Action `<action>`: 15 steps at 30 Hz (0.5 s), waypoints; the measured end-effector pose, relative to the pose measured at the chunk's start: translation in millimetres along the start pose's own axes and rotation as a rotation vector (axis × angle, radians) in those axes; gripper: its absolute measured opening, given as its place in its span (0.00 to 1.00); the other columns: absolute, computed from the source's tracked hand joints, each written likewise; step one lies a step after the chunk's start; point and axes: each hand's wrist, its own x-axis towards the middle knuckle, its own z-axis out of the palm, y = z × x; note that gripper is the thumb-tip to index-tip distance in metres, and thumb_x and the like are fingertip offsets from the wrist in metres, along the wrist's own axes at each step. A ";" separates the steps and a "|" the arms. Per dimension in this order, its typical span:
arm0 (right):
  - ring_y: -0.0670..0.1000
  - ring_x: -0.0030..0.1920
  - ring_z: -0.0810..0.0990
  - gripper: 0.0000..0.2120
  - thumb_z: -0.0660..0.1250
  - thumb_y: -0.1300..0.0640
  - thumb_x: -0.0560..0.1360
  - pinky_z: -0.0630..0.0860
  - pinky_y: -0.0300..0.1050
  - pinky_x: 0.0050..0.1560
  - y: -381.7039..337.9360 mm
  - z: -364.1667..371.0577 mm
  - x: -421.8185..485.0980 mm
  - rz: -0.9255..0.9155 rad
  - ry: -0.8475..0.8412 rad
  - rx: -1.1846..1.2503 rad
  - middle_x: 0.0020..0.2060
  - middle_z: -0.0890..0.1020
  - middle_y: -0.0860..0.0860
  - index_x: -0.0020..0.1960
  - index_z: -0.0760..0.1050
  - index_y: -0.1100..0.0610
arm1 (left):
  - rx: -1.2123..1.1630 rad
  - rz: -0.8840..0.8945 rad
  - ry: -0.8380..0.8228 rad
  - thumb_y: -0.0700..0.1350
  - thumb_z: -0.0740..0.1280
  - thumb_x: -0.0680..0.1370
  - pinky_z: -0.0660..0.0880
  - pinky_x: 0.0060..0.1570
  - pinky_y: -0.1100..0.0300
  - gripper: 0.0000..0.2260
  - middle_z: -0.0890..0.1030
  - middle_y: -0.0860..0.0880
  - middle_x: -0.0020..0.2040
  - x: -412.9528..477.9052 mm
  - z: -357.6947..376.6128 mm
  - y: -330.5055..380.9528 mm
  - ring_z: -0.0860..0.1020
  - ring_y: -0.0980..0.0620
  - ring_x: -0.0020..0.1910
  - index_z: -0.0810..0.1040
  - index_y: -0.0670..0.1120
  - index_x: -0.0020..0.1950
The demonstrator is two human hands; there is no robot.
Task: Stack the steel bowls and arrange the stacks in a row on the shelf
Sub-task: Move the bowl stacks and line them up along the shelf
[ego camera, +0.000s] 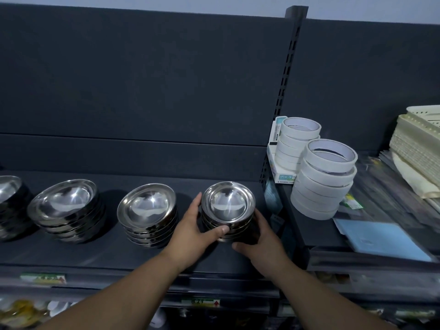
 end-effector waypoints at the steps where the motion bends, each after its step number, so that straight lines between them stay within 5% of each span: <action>1: 0.42 0.64 0.75 0.46 0.76 0.66 0.66 0.71 0.34 0.61 -1.2 0.5 0.0 -0.010 -0.006 0.005 0.62 0.78 0.42 0.76 0.59 0.46 | -0.001 -0.002 0.000 0.48 0.78 0.68 0.67 0.70 0.57 0.46 0.71 0.65 0.62 1.3 -0.4 0.0 0.71 0.62 0.65 0.53 0.56 0.78; 8: 0.39 0.60 0.76 0.43 0.77 0.66 0.66 0.71 0.24 0.51 -5.1 2.3 -3.0 -0.039 0.015 0.034 0.59 0.79 0.42 0.75 0.62 0.47 | 0.052 0.009 -0.012 0.49 0.77 0.68 0.66 0.71 0.55 0.44 0.72 0.58 0.68 2.9 -4.6 4.9 0.70 0.60 0.67 0.54 0.55 0.77; 15: 0.38 0.68 0.71 0.45 0.80 0.51 0.64 0.67 0.39 0.69 -18.1 -2.5 -10.1 -0.123 0.058 0.056 0.66 0.75 0.39 0.75 0.61 0.42 | 0.050 -0.007 -0.037 0.54 0.77 0.66 0.65 0.72 0.51 0.46 0.70 0.57 0.71 3.1 -7.9 3.3 0.68 0.58 0.70 0.54 0.58 0.77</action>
